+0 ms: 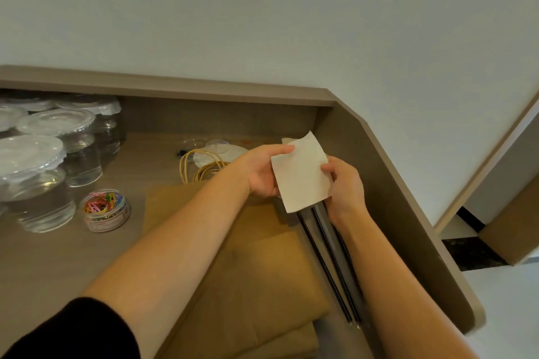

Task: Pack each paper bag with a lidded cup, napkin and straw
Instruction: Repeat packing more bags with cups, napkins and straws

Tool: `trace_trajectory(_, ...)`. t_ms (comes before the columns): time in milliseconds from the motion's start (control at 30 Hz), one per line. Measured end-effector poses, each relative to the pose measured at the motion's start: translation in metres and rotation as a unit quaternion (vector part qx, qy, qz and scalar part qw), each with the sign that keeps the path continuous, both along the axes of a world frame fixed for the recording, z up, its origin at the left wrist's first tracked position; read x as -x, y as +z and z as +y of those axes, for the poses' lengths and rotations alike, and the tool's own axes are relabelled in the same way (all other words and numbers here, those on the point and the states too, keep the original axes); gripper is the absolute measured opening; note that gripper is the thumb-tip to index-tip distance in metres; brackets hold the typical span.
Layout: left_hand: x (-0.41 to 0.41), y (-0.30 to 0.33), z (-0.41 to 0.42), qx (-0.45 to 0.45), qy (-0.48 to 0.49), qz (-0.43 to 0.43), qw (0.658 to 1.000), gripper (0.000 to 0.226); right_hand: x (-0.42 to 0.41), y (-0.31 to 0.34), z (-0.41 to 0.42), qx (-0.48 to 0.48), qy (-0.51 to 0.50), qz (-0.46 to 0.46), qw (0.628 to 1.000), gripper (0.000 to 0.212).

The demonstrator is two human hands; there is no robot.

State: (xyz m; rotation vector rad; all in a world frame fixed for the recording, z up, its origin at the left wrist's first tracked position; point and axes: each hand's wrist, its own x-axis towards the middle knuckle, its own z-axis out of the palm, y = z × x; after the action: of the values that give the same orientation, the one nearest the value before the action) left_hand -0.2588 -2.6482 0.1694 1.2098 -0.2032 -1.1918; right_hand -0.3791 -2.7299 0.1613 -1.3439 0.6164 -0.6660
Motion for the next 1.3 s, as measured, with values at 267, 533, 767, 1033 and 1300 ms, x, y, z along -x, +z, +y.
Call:
trace_trajectory(267,0.004,-0.003,0.006,0.011,0.151,-0.070,0.986,0.030,0.024,-0.018,-0.015,0.329,0.098,0.312,0.886,0.027)
trace_trajectory(533,0.022,-0.006,0.010,-0.055,0.188,-0.087,0.977,0.017,0.014,-0.041,-0.009,0.427,0.205,0.472,0.744,0.027)
trace_trajectory(767,0.034,-0.001,0.025,-0.051,0.202,-0.105,0.973,0.018,0.044,-0.005,-0.011,0.351,0.174,0.394,0.832,0.040)
trace_trajectory(1033,0.074,0.015,0.080,0.026,0.143,-0.143,0.979,0.015,0.051,0.055,0.053,0.394,0.121,0.198,0.889,0.036)
trace_trajectory(1300,0.125,0.027,0.231,0.092,0.160,-0.232,0.955,0.013,0.062,0.051,0.197,0.400,0.125,0.095,0.903,0.021)
